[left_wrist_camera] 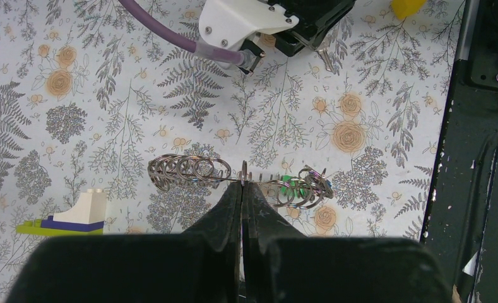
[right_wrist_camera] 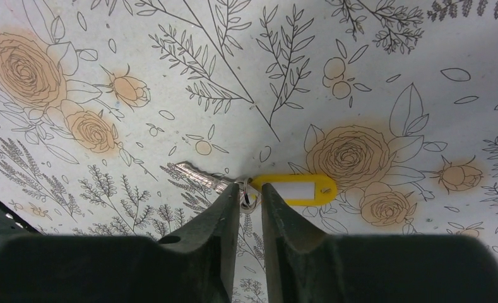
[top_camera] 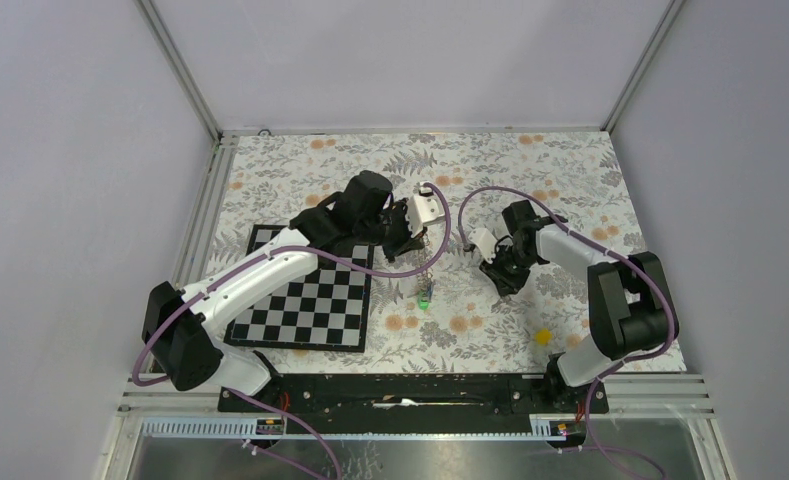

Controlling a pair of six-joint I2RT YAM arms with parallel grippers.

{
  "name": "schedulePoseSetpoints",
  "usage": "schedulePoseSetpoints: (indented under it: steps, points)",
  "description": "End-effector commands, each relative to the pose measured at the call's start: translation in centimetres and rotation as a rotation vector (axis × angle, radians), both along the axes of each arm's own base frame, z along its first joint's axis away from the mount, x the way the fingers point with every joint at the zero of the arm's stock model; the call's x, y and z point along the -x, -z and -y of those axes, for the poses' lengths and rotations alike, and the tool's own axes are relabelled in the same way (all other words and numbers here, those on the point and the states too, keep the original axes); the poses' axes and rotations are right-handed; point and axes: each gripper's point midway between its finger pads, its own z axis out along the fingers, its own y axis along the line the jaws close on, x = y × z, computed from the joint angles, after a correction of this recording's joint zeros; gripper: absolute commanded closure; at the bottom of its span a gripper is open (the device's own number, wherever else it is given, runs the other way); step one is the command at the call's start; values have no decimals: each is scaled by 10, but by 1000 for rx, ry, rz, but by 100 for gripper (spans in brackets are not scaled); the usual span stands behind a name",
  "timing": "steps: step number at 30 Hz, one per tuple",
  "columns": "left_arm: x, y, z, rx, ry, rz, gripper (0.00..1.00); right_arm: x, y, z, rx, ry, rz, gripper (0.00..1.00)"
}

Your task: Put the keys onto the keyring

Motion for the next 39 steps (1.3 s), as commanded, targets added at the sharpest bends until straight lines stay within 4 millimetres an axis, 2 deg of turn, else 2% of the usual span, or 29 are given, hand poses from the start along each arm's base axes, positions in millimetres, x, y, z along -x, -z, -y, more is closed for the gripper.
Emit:
schedulePoseSetpoints:
  steps: [1, 4, 7, 13, 19, 23, 28, 34, 39]
  points:
    - [-6, -38, 12, 99, 23, 66, 100, 1, -4, -8, -36, -1, -10, 78]
    - [-6, -38, 12, 100, 23, 66, 100, -4, -8, -10, -46, 36, 1, 89]
    - [-5, -38, 12, 102, 22, 63, 100, -15, -15, -13, -49, 157, 22, 100]
    - [-5, -38, 14, 106, 25, 55, 100, -30, -27, -14, -35, 385, 17, 100]
    - [-4, -40, 15, 112, 26, 48, 100, -28, -21, -23, -38, 537, -96, 100]
    - [-4, -40, 15, 112, 24, 46, 100, -27, -7, -25, -26, 585, -142, 94]
    - [-5, -39, 14, 108, 18, 47, 100, -33, -3, -28, -30, 621, -153, 81]
    - [-7, -37, 16, 105, 16, 44, 100, -35, -10, -36, -74, 628, -153, 71]
    - [-8, -37, 17, 99, 17, 38, 100, -35, -20, -37, -96, 614, -128, 70]
